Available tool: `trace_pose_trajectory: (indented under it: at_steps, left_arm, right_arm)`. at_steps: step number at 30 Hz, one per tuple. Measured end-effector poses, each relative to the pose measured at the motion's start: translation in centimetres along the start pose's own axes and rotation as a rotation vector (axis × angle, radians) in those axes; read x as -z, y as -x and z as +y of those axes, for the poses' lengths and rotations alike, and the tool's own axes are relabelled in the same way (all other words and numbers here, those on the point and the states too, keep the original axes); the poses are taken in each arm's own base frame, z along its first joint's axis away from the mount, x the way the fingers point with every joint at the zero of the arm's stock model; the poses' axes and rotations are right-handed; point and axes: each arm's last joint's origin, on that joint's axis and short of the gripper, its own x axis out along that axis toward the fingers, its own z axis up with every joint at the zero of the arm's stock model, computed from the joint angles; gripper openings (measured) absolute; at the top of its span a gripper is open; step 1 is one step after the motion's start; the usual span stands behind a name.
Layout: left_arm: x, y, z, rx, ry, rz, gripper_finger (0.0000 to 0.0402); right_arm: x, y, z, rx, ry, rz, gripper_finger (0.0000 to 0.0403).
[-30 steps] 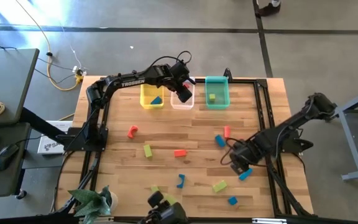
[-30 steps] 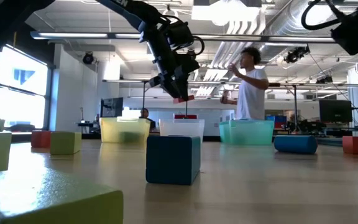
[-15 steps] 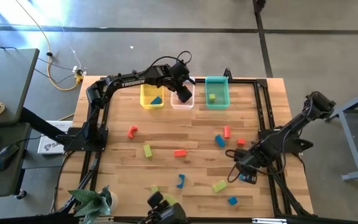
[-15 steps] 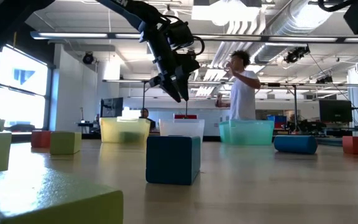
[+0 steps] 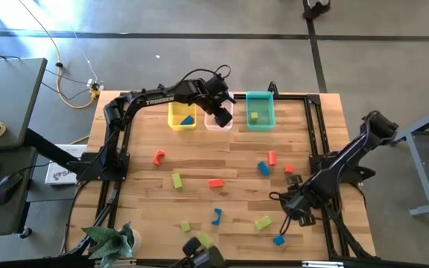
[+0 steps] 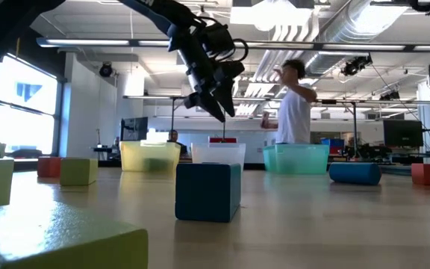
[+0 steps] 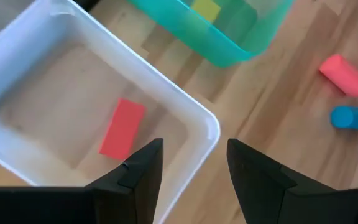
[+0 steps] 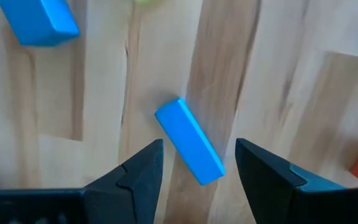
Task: Sort & place blocks by color
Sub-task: Put the blue block into the yellow bin
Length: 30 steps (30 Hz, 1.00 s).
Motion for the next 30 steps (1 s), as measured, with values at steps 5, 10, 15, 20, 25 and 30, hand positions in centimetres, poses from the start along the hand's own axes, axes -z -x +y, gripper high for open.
trace_pose_trajectory:
  at_steps: [5, 10, 15, 20, 25, 30]
  left_arm:
    - [0.1, 0.2, -0.9, 0.035, -0.017, 0.004, 0.0168]
    - [0.2, 0.4, -1.4, 0.041, -0.030, 0.000, 0.0168]
    - [0.2, 0.4, -1.4, 0.025, -0.030, -0.004, 0.0168]
    - [0.2, 0.4, -1.3, 0.018, -0.029, -0.006, 0.0168]
    - [0.2, 0.4, -1.3, 0.016, -0.029, -0.006, 0.0168]
    - [0.2, 0.4, -1.3, 0.016, -0.029, -0.007, 0.0168]
  right_arm:
    - [0.4, -1.9, 0.2, 0.031, 0.026, 0.051, 0.0188]
    - [1.2, -3.1, 0.0, 0.045, 0.035, 0.100, 0.0188]
    - [2.2, -4.2, -0.1, 0.028, 0.056, 0.125, 0.0188]
    - [2.7, -5.0, -0.3, 0.045, 0.067, 0.113, 0.0188]
    - [3.3, -6.1, -0.7, 0.018, 0.066, 0.115, 0.0188]
    - [3.4, -6.3, -0.8, 0.011, 0.067, 0.103, 0.0163]
